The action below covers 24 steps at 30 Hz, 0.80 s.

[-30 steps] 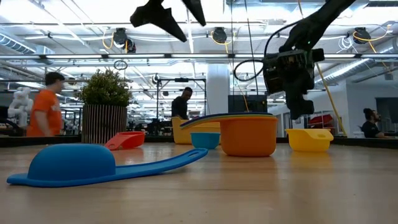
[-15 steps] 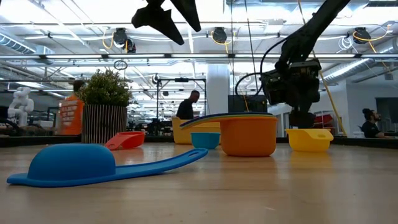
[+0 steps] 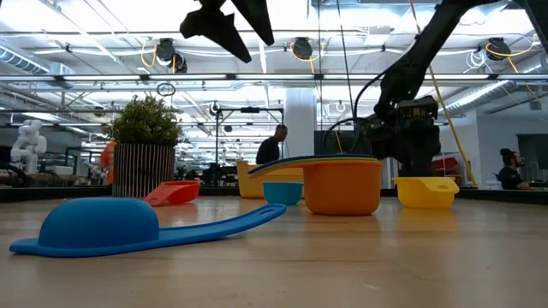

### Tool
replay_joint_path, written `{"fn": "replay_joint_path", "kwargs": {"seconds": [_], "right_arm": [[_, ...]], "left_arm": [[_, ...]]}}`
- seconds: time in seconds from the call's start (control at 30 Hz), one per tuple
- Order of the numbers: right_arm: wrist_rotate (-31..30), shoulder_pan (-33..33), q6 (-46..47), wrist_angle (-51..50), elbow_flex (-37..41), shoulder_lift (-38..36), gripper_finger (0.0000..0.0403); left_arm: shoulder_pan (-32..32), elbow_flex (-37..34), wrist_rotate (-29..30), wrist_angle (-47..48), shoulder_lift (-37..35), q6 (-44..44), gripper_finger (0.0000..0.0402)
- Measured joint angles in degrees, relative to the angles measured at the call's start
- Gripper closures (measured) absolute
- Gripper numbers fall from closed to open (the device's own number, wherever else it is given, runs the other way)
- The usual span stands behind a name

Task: Nest measuring cups in basket
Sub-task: Stack the yellow measuring cup on top of the dark blue measuring cup

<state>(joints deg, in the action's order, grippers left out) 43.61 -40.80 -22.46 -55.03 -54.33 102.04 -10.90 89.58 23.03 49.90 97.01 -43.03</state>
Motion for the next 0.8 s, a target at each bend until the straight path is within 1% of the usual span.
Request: {"fn": "replay_joint_path", "kwargs": {"seconds": [0.13, 0.4, 0.7, 0.8], "right_arm": [[-0.02, 0.0, -0.35, -0.09, 0.0, 1.61, 0.0222], [0.03, 0.02, -0.31, -0.15, 0.0, 1.73, 0.0298], [-0.03, 0.02, 1.93, 0.94, 0.0, 1.73, 0.0366], [-0.01, 0.02, 2.14, 0.88, 0.0, 1.73, 0.0383]], "left_arm": [[0.0, 0.0, 0.02, 0.12, 0.0, 0.84, 0.0158], [0.51, 0.02, 0.04, 4.24, 0.0, -5.13, 0.0158], [0.5, 0.02, 0.07, 8.14, 0.0, -2.37, 0.0158], [0.52, 0.04, 0.1, 10.37, 0.01, -2.87, 0.0158]]}}
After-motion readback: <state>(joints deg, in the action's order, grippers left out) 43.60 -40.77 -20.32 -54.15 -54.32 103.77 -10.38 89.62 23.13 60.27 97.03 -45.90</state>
